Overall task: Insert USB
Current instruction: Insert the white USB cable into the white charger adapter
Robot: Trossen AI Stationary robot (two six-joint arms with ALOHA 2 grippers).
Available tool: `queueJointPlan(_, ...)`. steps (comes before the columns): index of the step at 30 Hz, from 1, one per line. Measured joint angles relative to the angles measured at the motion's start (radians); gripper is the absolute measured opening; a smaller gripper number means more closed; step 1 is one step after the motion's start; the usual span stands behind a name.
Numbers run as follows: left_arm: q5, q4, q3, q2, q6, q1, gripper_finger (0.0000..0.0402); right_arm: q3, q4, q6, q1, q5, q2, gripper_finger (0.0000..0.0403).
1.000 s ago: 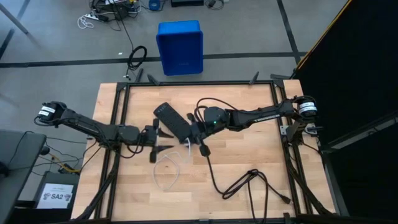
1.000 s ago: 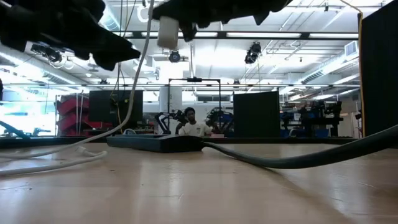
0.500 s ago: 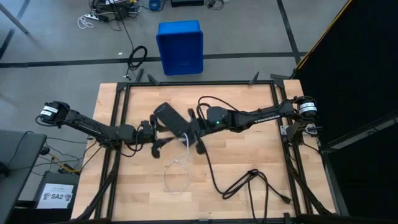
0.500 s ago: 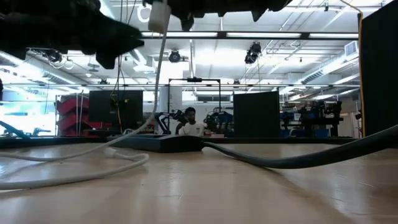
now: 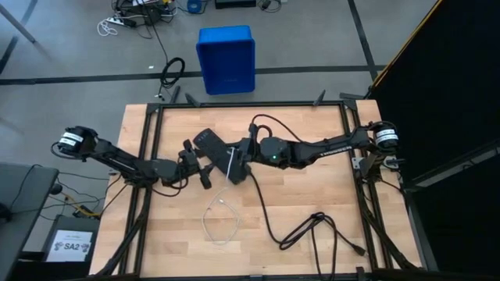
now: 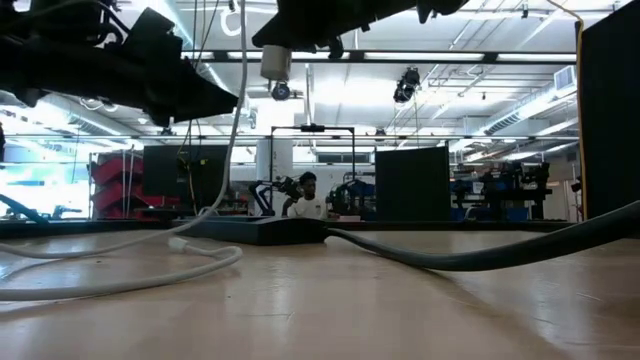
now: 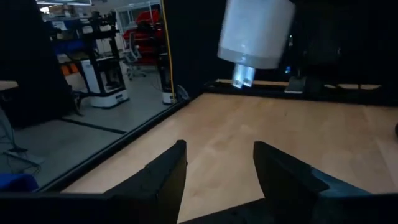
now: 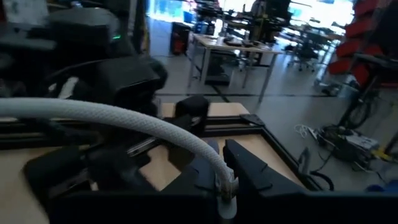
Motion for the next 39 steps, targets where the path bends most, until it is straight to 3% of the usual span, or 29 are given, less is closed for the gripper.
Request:
queueJointPlan(6,-0.051,0.005,0.115,0.095,0.109,0.000,0.0185,0.000,0.004,0.034,-0.009,0.073,0.000,0.0000)
queueJointPlan(12,-0.189,0.001,0.232,0.216,0.230,0.000,0.0192,0.000,0.004,0.027,-0.009,0.139,0.000,0.0000)
queueJointPlan(19,-0.206,0.000,0.338,0.325,0.282,0.000,0.0208,0.000,-0.006,0.029,-0.010,0.149,0.000,0.0000)
queueJointPlan(27,-0.406,0.006,0.399,0.369,0.302,0.000,0.0236,-0.001,-0.011,0.032,-0.014,0.162,0.001,0.0000)
queueJointPlan(39,-0.377,0.059,0.399,0.369,0.282,0.002,0.0239,-0.001,-0.001,0.066,-0.041,0.123,0.001,0.0000)
